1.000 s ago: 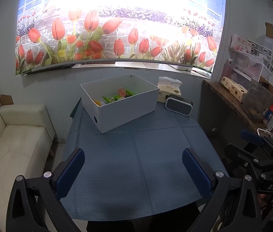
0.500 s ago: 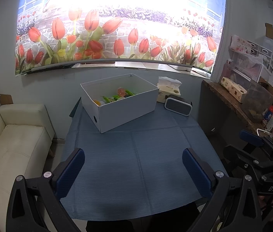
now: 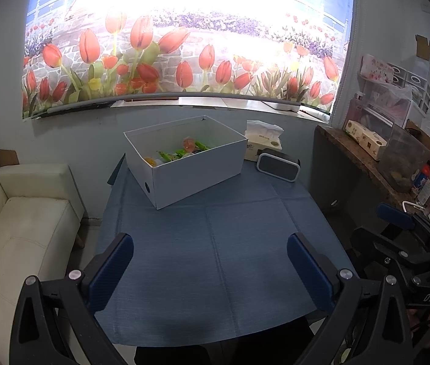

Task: Organize snacks

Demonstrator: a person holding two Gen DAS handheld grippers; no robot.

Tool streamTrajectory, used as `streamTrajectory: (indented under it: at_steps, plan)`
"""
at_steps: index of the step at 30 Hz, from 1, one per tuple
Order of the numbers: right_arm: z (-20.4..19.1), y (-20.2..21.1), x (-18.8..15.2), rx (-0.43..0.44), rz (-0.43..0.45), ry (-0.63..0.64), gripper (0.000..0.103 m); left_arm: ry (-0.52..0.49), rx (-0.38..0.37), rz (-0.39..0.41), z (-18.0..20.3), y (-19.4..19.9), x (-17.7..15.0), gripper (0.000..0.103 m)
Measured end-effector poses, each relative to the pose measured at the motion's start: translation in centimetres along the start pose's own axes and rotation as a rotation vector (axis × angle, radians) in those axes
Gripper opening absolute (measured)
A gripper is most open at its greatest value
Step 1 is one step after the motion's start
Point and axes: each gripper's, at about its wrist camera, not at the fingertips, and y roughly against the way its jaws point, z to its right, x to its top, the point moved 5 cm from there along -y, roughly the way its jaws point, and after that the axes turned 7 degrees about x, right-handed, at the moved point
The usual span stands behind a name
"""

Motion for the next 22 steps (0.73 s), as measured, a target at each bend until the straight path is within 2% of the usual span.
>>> streamTrajectory:
  at_steps: [22]
  plan:
    - [-0.29, 0.3, 0.02, 0.001, 0.001, -0.004, 0.103, 0.004, -0.014, 0.006, -0.02, 0.43, -0.08, 0.103]
